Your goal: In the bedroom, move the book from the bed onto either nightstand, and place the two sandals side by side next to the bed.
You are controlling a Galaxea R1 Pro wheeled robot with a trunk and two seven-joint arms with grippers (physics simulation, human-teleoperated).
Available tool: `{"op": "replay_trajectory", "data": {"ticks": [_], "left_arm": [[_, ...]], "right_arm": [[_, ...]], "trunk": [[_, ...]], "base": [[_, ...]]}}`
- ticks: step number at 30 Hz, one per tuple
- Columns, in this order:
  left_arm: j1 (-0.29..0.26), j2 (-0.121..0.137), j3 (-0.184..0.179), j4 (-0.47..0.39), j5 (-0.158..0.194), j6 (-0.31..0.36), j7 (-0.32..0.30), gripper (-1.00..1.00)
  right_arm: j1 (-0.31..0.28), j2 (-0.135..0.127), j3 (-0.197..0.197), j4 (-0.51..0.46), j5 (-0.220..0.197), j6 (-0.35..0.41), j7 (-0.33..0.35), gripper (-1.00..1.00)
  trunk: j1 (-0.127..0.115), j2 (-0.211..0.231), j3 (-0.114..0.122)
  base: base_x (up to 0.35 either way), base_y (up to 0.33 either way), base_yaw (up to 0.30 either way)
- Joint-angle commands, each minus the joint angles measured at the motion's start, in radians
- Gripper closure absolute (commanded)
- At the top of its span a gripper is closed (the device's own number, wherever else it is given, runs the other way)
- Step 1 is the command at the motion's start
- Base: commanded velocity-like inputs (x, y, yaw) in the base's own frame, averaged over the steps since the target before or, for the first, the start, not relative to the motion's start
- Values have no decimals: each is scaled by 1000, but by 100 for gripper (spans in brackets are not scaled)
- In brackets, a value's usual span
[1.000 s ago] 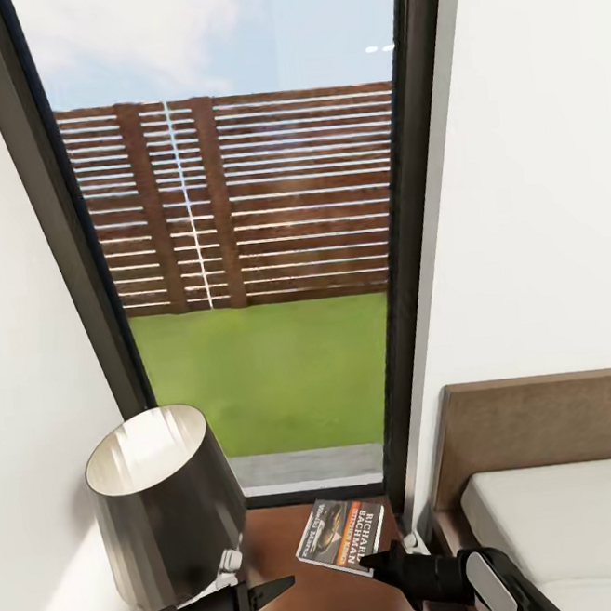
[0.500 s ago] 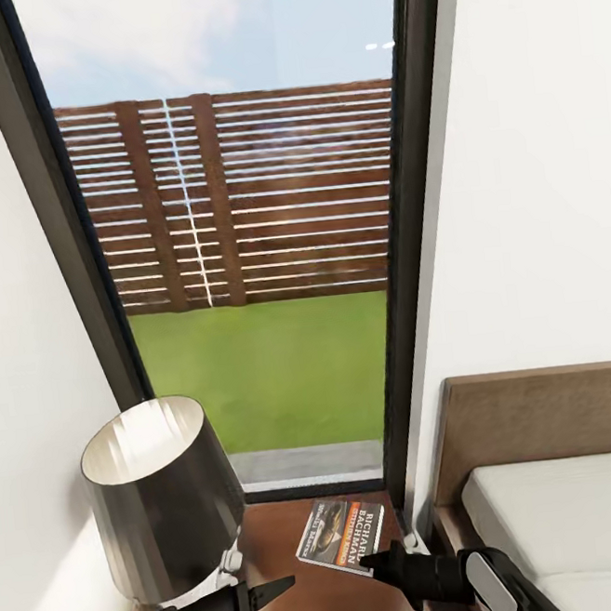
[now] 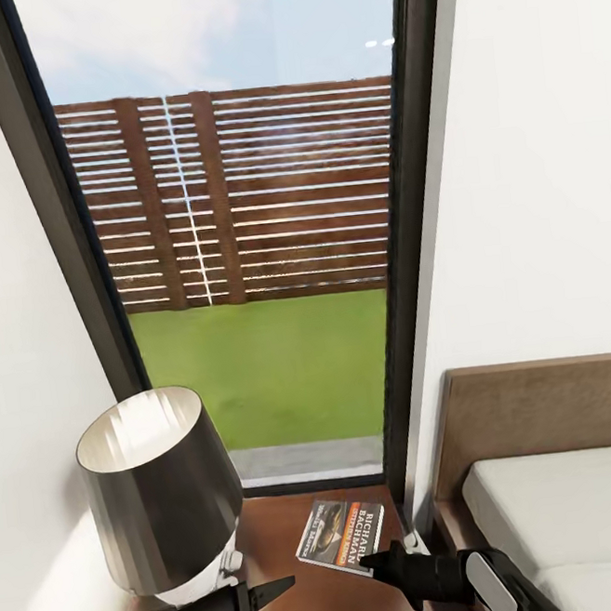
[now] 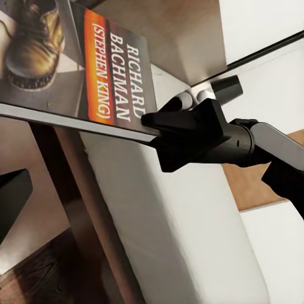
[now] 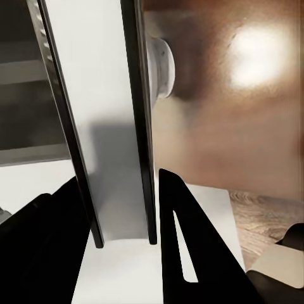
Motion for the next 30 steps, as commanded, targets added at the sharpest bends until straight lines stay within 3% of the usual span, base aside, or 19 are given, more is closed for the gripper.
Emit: {"op": "replay_trajectory", "data": {"ticks": [1,20,30], "left_arm": [[-1,0,0,0,4,10,-2,-100],[-1,-1,0,0,4,10,-1,-100],[-1,-13,0,1,3,8,0,-100]], "right_arm": [[-1,0,-3,0,0,5,3,100],[-1,0,-3,0,0,5,3,100],[-1,0,-3,0,0,4,3,100]], "trunk": [[4,-8,-4],[77,-141,-64],[115,-211,-95]], "base": [[0,0,0],[0,0,0],[0,0,0]]}}
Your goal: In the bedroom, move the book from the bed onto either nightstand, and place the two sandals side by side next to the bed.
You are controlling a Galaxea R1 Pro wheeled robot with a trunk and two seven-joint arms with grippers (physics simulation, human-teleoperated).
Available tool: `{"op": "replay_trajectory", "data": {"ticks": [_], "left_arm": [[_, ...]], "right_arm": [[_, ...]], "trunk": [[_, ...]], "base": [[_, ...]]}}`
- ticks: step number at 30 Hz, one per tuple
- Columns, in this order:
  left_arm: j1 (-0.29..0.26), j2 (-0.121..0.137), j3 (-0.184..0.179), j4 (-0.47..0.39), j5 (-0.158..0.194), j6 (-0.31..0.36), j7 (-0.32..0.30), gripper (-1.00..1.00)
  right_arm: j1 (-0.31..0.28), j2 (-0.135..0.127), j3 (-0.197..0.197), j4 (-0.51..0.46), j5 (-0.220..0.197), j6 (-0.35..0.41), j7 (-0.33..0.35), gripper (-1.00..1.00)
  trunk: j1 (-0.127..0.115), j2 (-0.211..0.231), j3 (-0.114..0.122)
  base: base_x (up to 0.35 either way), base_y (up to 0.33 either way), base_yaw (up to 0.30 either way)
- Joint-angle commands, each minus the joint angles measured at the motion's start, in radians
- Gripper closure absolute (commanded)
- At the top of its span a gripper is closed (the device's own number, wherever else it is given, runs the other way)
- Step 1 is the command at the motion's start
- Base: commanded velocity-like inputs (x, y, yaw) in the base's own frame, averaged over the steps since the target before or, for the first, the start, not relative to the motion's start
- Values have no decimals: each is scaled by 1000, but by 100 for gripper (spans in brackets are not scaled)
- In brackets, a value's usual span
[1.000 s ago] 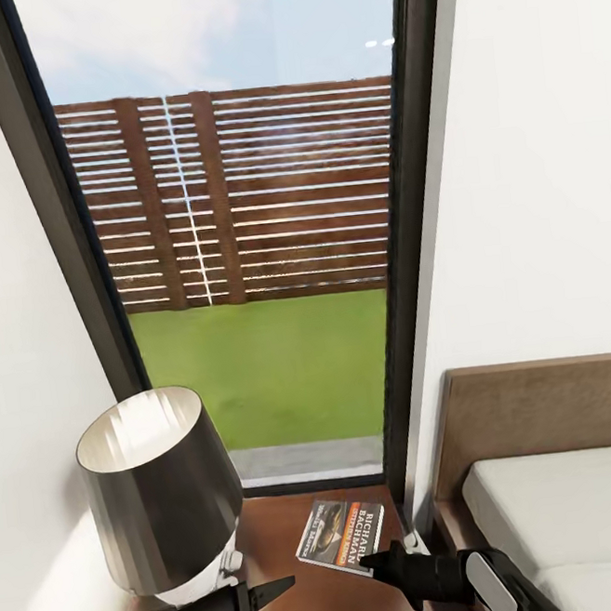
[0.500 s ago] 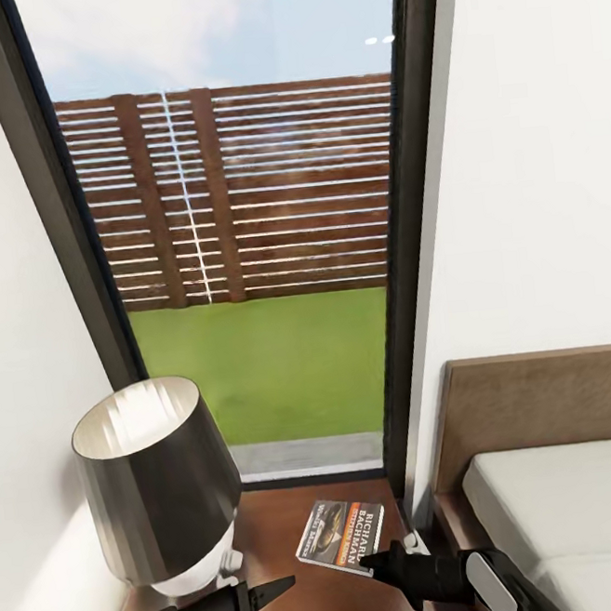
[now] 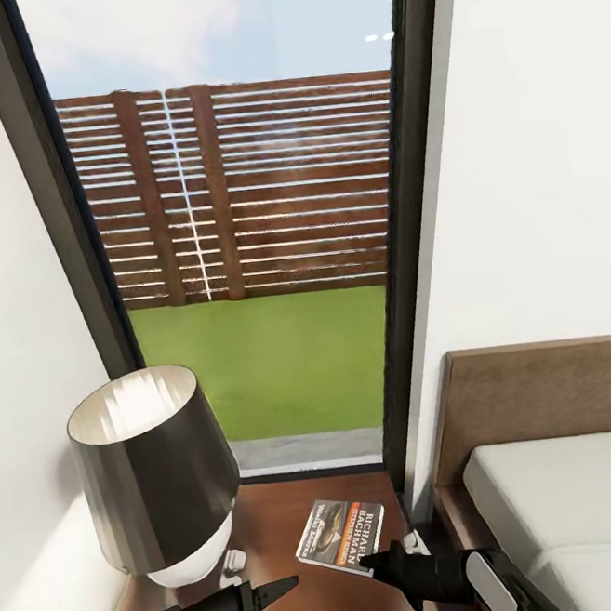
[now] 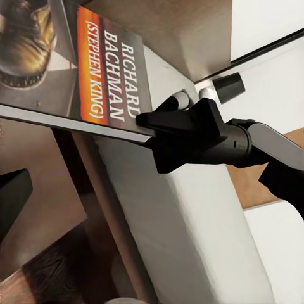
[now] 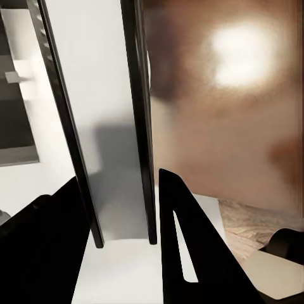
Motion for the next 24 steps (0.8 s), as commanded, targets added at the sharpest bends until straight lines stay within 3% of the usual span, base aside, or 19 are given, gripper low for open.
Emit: {"op": "replay_trajectory", "data": {"ticks": [1,24], "left_arm": [[-1,0,0,0,4,10,-2,-100],[-1,0,0,0,4,10,-2,-100]], "right_arm": [[-1,0,-3,0,1,5,3,100],[0,0,-3,0,1,5,3,100]], "trunk": [[4,-8,-4],[92,-169,-76]], "base": [[0,0,0],[0,0,0]]}}
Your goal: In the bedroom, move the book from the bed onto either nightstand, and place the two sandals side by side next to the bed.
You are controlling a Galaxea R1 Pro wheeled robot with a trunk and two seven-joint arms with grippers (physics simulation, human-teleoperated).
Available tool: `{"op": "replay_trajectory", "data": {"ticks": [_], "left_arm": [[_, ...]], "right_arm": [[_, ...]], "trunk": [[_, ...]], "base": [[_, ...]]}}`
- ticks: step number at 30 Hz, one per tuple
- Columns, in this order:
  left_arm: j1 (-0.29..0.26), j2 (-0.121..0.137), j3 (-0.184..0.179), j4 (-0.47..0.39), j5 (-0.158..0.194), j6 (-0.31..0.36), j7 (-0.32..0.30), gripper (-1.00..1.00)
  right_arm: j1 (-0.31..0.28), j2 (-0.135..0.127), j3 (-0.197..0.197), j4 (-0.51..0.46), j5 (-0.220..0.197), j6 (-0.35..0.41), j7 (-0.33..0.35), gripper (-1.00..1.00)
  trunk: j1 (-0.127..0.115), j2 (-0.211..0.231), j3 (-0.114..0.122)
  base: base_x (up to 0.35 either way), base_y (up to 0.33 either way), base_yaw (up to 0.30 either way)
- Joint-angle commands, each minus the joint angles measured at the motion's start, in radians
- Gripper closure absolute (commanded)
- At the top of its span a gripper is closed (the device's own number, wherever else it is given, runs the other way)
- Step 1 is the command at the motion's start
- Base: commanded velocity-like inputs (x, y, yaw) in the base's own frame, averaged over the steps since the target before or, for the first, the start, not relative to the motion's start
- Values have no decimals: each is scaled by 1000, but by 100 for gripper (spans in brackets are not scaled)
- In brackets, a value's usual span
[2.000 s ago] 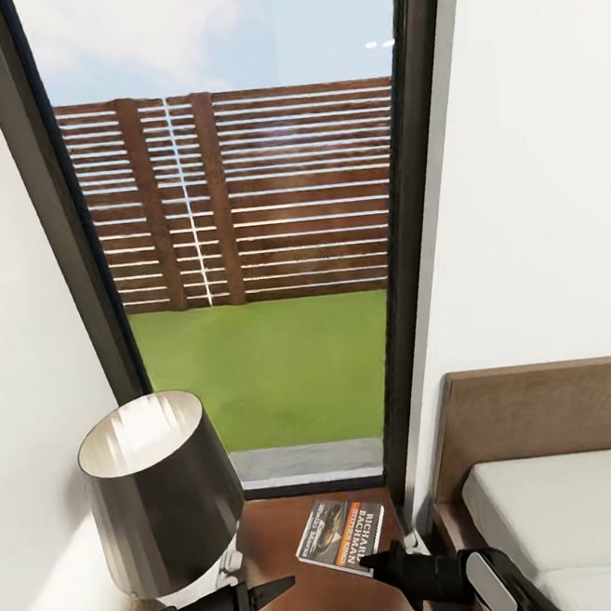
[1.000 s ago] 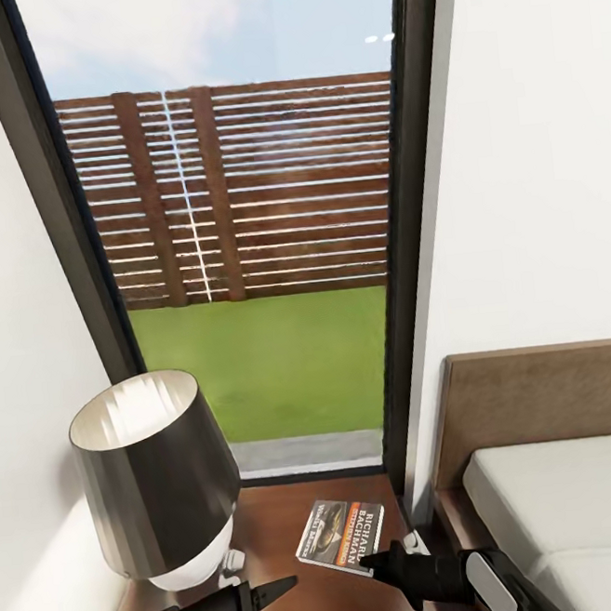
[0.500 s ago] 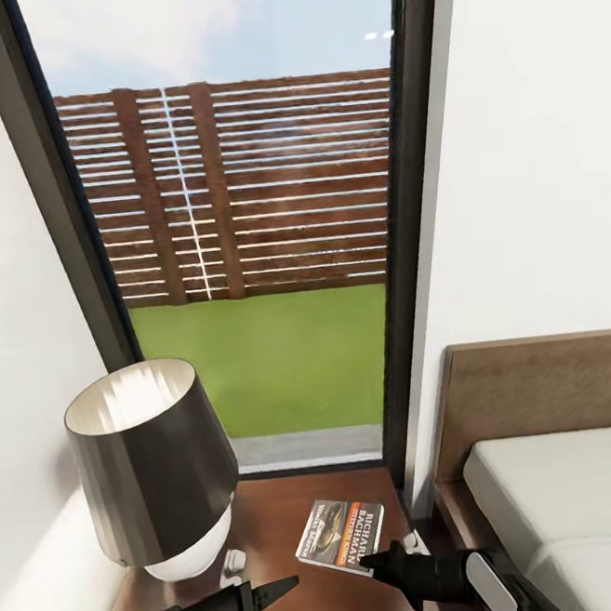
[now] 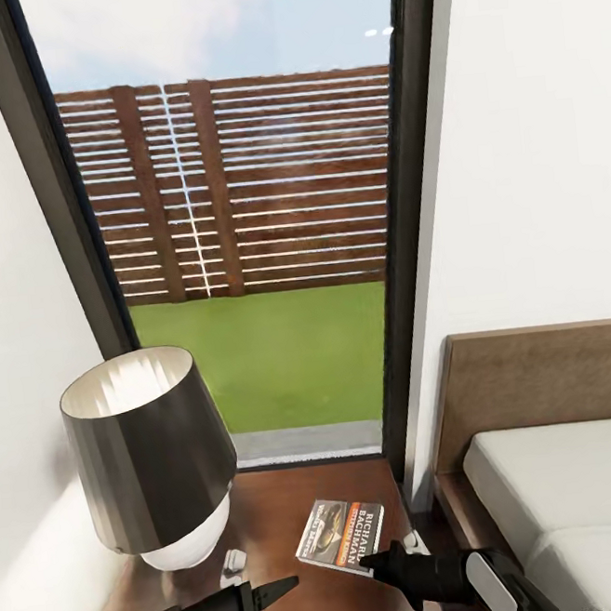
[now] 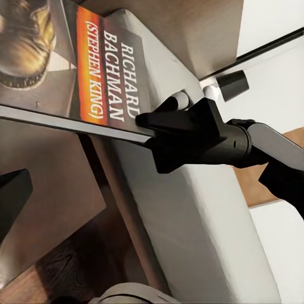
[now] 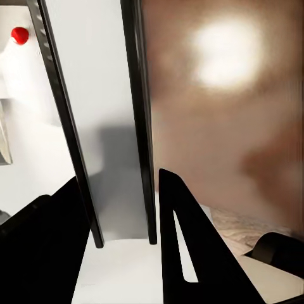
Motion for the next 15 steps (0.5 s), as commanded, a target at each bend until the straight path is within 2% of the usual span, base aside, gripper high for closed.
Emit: {"op": "replay_trajectory", "data": {"ticks": [1,15], "left_arm": [[-1,0,0,0,4,10,-2,-100],[-1,0,0,0,4,10,-2,-100]], "right_arm": [[-1,0,-3,0,0,5,3,100],[0,0,-3,0,0,5,3,100]], "trunk": [[4,-8,-4],[57,-106,-48]], "base": [[0,0,0],[0,0,0]]}}
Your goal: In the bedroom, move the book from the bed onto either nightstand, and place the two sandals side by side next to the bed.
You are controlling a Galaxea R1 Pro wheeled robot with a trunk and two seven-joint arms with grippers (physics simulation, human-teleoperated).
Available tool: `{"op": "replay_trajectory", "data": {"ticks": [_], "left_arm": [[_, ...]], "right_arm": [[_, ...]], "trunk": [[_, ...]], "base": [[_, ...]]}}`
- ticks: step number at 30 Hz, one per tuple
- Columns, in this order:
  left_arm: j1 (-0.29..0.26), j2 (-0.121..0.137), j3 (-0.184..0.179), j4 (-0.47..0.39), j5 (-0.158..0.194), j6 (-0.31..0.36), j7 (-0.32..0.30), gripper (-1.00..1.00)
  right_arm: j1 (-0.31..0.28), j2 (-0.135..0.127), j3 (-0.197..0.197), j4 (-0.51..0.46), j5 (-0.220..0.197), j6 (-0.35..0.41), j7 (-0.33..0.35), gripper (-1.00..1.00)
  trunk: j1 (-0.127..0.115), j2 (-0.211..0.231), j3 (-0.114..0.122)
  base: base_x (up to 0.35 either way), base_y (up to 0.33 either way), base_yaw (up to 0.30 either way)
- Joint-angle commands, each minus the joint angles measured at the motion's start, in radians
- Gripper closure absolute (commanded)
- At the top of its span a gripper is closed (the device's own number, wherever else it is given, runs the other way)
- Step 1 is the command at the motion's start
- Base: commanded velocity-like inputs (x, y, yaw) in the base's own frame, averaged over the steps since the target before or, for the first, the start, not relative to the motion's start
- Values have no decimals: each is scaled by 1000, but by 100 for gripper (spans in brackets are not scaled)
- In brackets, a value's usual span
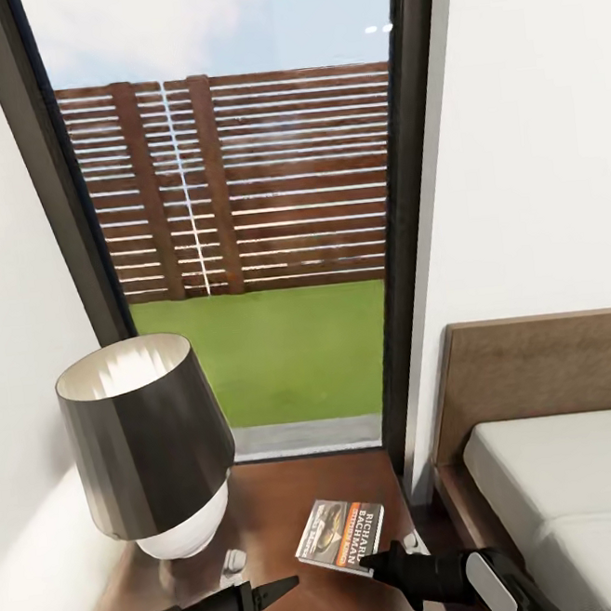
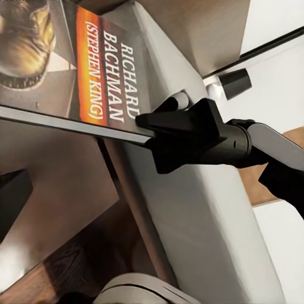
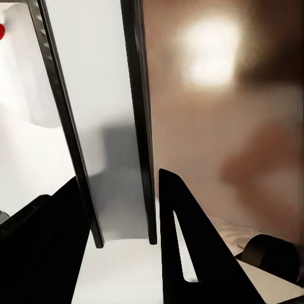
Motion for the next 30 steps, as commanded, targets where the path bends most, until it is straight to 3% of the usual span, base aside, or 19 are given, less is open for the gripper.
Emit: {"op": "replay_trajectory", "data": {"ticks": [1,9,20,26,30], "left_arm": [[0,0,0,0,4,10,-2,-100],[0,0,0,0,4,10,-2,-100],[0,0,0,1,4,10,-2,-100],[0,-1,0,1,4,10,-2,-100],[0,0,0,1,4,10,-2,-100]], "right_arm": [[-1,0,-4,0,0,5,3,100],[-1,0,-3,0,0,5,0,100],[-1,1,-3,0,0,5,0,100],[-1,1,-3,0,0,5,0,100],[-1,1,-4,0,0,5,0,100]], "trunk": [[4,-8,-4],[34,-64,-29],[34,-64,-29],[57,-106,-48],[57,-106,-48]], "base": [[0,0,0],[0,0,0],[0,0,0],[0,0,0],[0,0,0]]}}
